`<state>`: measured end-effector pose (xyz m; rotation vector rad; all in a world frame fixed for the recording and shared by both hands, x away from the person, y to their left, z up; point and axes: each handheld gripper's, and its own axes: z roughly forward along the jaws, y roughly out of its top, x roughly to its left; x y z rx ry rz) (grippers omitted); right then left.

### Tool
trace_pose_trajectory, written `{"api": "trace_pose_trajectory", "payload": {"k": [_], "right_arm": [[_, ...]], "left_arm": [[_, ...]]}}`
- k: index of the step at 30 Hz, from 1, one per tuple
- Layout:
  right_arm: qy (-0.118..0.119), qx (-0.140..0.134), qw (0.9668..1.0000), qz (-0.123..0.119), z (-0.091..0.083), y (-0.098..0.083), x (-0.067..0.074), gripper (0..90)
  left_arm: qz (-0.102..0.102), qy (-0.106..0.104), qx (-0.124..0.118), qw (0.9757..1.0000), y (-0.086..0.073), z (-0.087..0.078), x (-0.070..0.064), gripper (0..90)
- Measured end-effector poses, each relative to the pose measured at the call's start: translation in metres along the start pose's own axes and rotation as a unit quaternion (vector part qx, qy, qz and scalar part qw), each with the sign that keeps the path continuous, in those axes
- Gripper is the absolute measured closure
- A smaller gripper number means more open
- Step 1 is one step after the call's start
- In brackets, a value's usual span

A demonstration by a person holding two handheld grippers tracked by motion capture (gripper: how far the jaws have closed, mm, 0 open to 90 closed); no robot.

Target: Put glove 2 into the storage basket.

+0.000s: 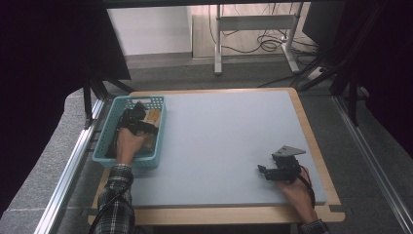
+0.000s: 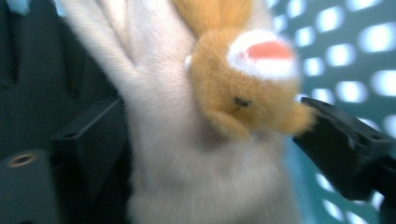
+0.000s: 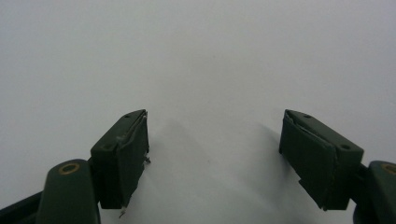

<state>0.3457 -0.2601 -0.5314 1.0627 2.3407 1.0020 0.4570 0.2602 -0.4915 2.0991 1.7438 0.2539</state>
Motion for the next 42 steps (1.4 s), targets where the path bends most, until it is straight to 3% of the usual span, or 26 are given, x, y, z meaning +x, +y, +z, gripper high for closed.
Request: {"api": "trace_pose_trajectory", "payload": {"k": [1, 2, 3, 5, 6, 7, 8, 9, 11, 12, 13, 14, 18, 23, 26, 30, 42], "right_arm": [[0.000, 0.000, 1.0000, 0.000, 0.000, 0.000, 0.000, 23.3], [0.000, 0.000, 1.0000, 0.000, 0.000, 0.000, 0.000, 23.3], [0.000, 0.000, 1.0000, 0.000, 0.000, 0.000, 0.000, 23.3], [0.000, 0.000, 1.0000, 0.000, 0.000, 0.000, 0.000, 23.3], [0.000, 0.000, 1.0000, 0.000, 0.000, 0.000, 0.000, 23.3], [0.000, 0.000, 1.0000, 0.000, 0.000, 0.000, 0.000, 23.3], [0.000, 0.000, 1.0000, 0.000, 0.000, 0.000, 0.000, 23.3], [0.000, 0.000, 1.0000, 0.000, 0.000, 0.000, 0.000, 23.3], [0.000, 0.000, 1.0000, 0.000, 0.000, 0.000, 0.000, 23.3], [0.000, 0.000, 1.0000, 0.000, 0.000, 0.000, 0.000, 23.3], [0.000, 0.000, 1.0000, 0.000, 0.000, 0.000, 0.000, 23.3], [0.000, 0.000, 1.0000, 0.000, 0.000, 0.000, 0.000, 23.3], [0.000, 0.000, 1.0000, 0.000, 0.000, 0.000, 0.000, 23.3], [0.000, 0.000, 1.0000, 0.000, 0.000, 0.000, 0.000, 23.3], [0.000, 0.000, 1.0000, 0.000, 0.000, 0.000, 0.000, 23.3], [0.000, 0.000, 1.0000, 0.000, 0.000, 0.000, 0.000, 23.3], [0.000, 0.000, 1.0000, 0.000, 0.000, 0.000, 0.000, 23.3]], "left_arm": [[0.008, 0.000, -0.007, 0.9999, 0.001, -0.007, -0.001, 8.4], [0.014, -0.008, -0.029, 0.9995, 0.002, -0.021, -0.001, 8.3], [0.014, -0.008, -0.029, 0.9995, 0.002, -0.021, -0.001, 8.8], [0.017, -0.008, -0.054, 0.9983, 0.002, -0.036, -0.001, 11.0], [0.021, 0.008, -0.071, 0.9972, 0.001, -0.047, 0.002, 21.7], [0.021, 0.008, -0.071, 0.9972, 0.001, -0.047, 0.002, 33.1], [0.022, 0.019, -0.077, 0.9966, 0.000, -0.050, 0.004, 33.1], [0.017, 0.029, -0.079, 0.9963, -0.002, -0.052, 0.006, 43.6], [0.010, 0.059, -0.070, 0.9957, -0.005, -0.048, 0.012, 64.0], [0.008, 0.069, -0.062, 0.9957, -0.006, -0.044, 0.014, 70.2], [0.008, 0.080, -0.044, 0.9958, -0.007, -0.036, 0.018, 77.8], [0.008, 0.081, -0.018, 0.9965, -0.008, -0.021, 0.022, 79.6], [0.008, 0.074, -0.005, 0.9972, -0.007, -0.003, 0.022, 81.9], [0.007, 0.038, -0.003, 0.9993, -0.001, 0.011, 0.012, 83.9], [0.022, 0.049, 0.001, 0.9986, 0.002, 0.013, 0.002, 86.8], [0.017, 0.049, -0.003, 0.9987, 0.001, 0.010, 0.006, 85.4], [0.002, 0.069, -0.044, 0.9967, -0.007, -0.007, 0.023, 61.0]]}}
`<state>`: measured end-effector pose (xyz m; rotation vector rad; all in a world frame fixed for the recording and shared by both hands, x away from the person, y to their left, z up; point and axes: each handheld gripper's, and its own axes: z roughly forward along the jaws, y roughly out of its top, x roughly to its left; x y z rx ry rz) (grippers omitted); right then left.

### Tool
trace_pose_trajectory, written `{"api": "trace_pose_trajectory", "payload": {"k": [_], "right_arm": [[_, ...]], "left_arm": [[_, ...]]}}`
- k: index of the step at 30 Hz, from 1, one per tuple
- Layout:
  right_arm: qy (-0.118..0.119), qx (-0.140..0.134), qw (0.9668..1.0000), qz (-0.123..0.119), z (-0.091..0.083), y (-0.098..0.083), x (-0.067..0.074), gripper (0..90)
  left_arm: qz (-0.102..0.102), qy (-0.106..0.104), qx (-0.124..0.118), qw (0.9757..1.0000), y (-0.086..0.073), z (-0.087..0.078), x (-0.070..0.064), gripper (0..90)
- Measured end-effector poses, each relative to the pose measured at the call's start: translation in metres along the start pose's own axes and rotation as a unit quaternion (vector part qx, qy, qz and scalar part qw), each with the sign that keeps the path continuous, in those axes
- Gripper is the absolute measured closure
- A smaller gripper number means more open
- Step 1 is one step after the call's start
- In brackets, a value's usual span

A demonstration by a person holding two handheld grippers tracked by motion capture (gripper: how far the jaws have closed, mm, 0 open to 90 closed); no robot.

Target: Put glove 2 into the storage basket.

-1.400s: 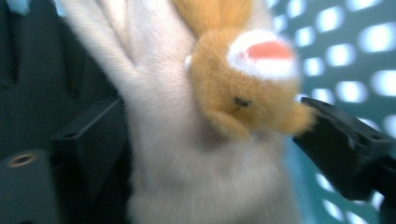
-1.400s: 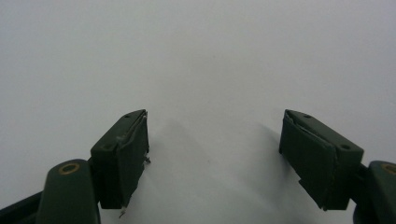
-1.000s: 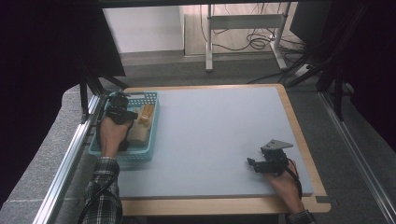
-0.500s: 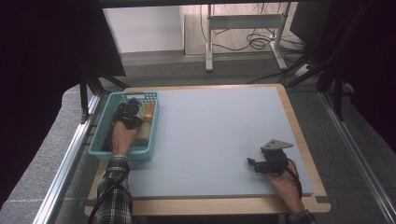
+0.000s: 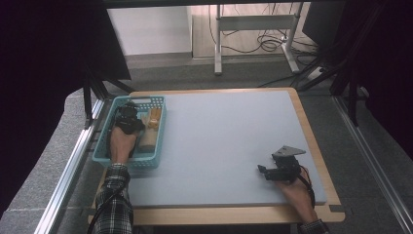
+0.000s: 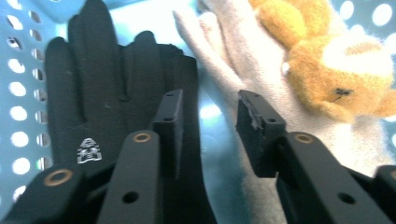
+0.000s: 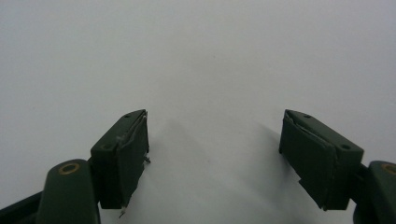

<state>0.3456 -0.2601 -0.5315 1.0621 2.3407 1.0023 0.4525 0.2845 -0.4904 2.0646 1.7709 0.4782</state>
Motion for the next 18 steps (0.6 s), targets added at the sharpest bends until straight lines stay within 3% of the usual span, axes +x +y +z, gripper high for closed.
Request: {"api": "trace_pose_trajectory", "payload": {"k": [10, 18], "right_arm": [[0.000, 0.000, 1.0000, 0.000, 0.000, 0.000, 0.000, 23.3], [0.000, 0.000, 1.0000, 0.000, 0.000, 0.000, 0.000, 23.3]], "left_arm": [[-0.012, -0.002, -0.022, 0.9997, -0.006, -0.009, 0.010, 46.2], [-0.022, -0.019, -0.042, 0.9987, -0.013, -0.016, 0.017, 36.0]]}}
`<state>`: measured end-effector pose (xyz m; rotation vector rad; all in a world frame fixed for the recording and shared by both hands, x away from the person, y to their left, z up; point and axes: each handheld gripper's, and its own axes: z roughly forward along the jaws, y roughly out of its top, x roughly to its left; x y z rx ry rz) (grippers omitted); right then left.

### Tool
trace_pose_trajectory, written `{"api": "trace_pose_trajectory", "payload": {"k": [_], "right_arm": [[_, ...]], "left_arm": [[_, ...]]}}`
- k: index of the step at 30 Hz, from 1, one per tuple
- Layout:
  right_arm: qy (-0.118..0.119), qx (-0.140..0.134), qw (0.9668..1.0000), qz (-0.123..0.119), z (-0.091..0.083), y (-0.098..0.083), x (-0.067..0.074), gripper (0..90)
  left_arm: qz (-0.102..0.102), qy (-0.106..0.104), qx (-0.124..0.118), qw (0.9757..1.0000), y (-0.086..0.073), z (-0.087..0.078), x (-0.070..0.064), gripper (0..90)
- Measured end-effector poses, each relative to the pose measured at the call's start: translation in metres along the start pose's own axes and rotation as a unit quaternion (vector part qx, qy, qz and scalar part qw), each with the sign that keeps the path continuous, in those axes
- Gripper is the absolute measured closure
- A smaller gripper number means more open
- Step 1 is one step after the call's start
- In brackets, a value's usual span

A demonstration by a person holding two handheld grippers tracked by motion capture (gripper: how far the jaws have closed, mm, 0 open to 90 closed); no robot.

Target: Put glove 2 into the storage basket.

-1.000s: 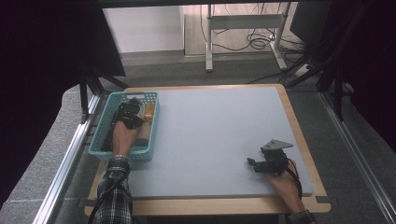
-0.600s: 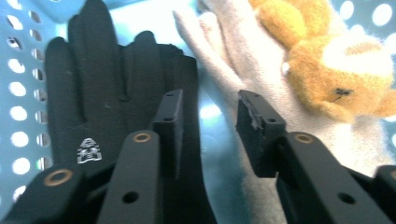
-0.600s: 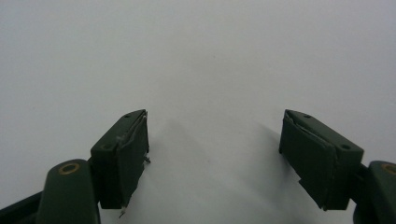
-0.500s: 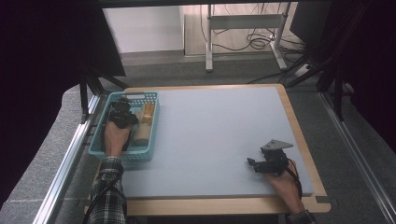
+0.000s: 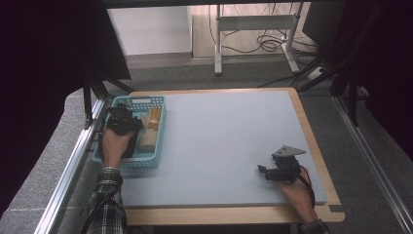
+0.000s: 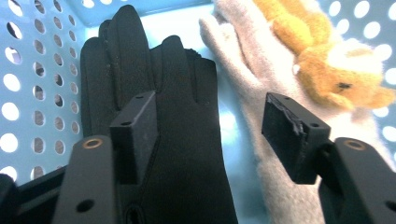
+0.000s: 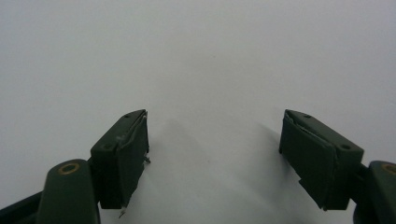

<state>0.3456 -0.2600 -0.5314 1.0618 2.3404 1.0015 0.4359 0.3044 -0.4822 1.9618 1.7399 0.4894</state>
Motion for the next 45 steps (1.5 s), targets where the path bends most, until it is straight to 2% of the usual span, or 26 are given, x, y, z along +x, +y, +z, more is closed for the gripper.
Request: {"api": "trace_pose_trajectory", "payload": {"k": [7, 18, 21, 31, 36, 45], "right_arm": [[0.000, 0.000, 1.0000, 0.000, 0.000, 0.000, 0.000, 23.2], [-0.001, 0.000, 1.0000, 0.000, 0.000, 0.000, 0.000, 23.0], [-0.001, 0.000, 1.0000, 0.000, 0.000, 0.000, 0.000, 22.9], [-0.001, 0.000, 1.0000, 0.000, 0.000, 0.000, 0.000, 22.8], [-0.001, 0.000, 1.0000, 0.000, 0.000, 0.000, 0.000, 22.8], [-0.001, 0.000, 1.0000, 0.000, 0.000, 0.000, 0.000, 22.7]], "left_arm": [[0.005, -0.018, -0.019, 0.9997, -0.004, -0.008, 0.004, 26.7], [0.010, -0.044, -0.039, 0.9982, -0.010, -0.017, 0.002, 16.3], [0.006, -0.052, -0.048, 0.9975, -0.011, -0.019, 0.000, 14.2], [0.019, -0.078, -0.065, 0.9947, -0.013, -0.033, -0.006, 9.7], [0.038, -0.086, -0.072, 0.9930, -0.013, -0.040, -0.012, 6.8], [0.072, -0.076, -0.087, 0.9906, -0.016, -0.049, -0.026, 2.3]]}}
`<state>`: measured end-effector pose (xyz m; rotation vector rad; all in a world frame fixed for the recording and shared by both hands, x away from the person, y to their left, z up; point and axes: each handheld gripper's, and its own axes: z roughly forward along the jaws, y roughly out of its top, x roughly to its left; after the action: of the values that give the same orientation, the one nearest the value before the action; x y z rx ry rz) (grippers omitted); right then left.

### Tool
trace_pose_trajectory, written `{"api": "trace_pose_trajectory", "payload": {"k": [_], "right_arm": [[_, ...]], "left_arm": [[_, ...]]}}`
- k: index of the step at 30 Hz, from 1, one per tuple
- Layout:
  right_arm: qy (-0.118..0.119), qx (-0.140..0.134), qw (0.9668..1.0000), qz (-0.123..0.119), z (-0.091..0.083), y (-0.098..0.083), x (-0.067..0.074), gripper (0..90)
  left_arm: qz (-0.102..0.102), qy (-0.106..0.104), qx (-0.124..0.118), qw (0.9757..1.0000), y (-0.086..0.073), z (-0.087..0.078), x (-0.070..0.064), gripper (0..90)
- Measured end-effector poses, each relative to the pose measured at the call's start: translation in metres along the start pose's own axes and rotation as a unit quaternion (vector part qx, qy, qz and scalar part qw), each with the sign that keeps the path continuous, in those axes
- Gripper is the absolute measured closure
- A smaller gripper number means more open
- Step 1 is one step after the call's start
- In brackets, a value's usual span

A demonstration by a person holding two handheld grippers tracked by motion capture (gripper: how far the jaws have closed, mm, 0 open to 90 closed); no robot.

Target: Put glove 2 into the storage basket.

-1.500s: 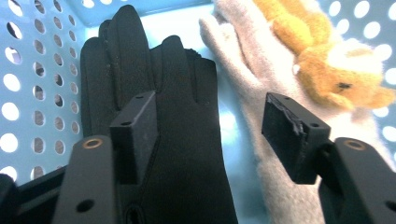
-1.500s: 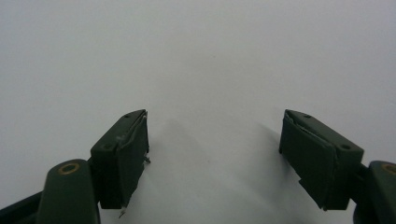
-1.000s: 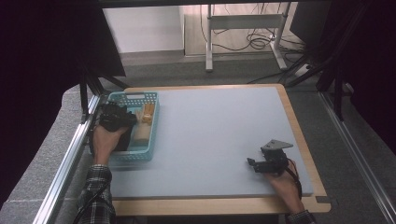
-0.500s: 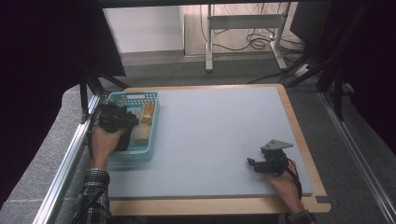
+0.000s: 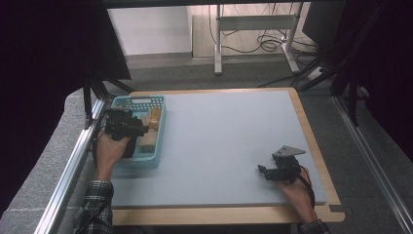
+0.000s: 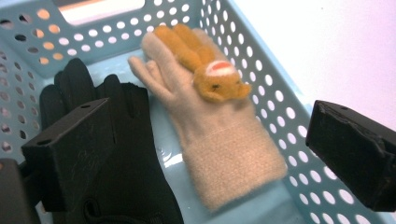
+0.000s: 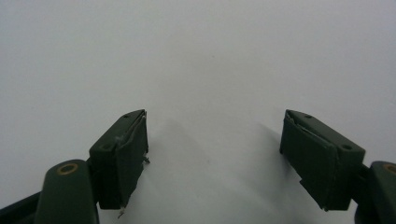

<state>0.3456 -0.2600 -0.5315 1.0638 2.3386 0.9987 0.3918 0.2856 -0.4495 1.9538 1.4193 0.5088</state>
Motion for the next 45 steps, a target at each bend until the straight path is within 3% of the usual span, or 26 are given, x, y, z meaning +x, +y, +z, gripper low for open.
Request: {"api": "trace_pose_trajectory", "payload": {"k": [15, 30, 45], "right_arm": [[-0.001, 0.000, 1.0000, 0.000, 0.000, 0.000, 0.000, 22.6], [-0.001, 0.000, 1.0000, 0.000, 0.000, 0.000, 0.000, 22.5], [-0.001, 0.000, 1.0000, 0.000, 0.000, 0.000, 0.000, 22.5]], "left_arm": [[0.033, -0.023, -0.018, 0.9990, 0.004, -0.010, -0.029, 2.0], [0.062, -0.056, -0.028, 0.9961, 0.005, -0.006, -0.062, 1.9], [0.085, -0.087, -0.030, 0.9922, 0.001, 0.008, -0.097, 1.9]]}}
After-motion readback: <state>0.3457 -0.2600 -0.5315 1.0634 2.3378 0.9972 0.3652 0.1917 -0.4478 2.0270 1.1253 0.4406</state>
